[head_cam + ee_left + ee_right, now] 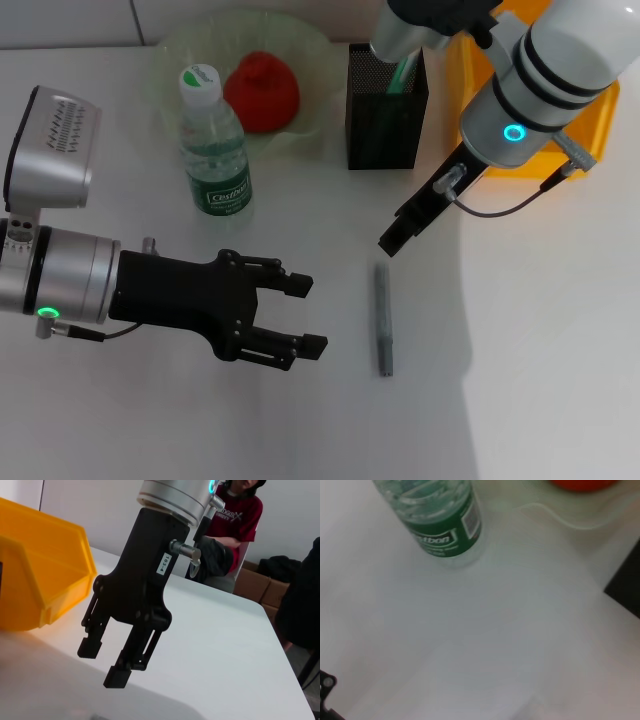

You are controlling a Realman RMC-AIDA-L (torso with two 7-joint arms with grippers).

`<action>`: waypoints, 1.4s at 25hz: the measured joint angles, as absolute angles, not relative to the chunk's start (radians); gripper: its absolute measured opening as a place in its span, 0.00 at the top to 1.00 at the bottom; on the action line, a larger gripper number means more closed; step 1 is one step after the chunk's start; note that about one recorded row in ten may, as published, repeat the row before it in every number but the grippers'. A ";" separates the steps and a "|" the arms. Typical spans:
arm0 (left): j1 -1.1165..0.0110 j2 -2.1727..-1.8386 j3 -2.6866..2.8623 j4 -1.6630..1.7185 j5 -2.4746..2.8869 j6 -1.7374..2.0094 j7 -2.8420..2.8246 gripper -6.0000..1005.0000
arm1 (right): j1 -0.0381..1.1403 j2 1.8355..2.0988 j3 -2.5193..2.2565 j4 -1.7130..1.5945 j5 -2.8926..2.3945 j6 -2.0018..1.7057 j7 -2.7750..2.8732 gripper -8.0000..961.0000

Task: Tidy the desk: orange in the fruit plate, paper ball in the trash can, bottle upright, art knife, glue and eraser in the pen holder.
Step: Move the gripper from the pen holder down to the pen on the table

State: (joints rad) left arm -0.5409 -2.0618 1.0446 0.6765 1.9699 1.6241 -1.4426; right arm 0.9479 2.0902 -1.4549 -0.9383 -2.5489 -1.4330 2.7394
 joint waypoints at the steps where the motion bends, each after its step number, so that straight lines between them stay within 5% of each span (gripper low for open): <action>1: -0.540 -2.061 1.042 0.676 1.972 1.624 -1.443 0.21 | 0.948 2.091 -1.470 -0.925 -2.528 -1.417 2.740 0.41; 35: -0.536 -2.065 1.049 0.671 1.976 1.609 -1.446 0.21 | 1.001 2.092 -1.585 -0.724 -2.448 -1.264 2.772 0.48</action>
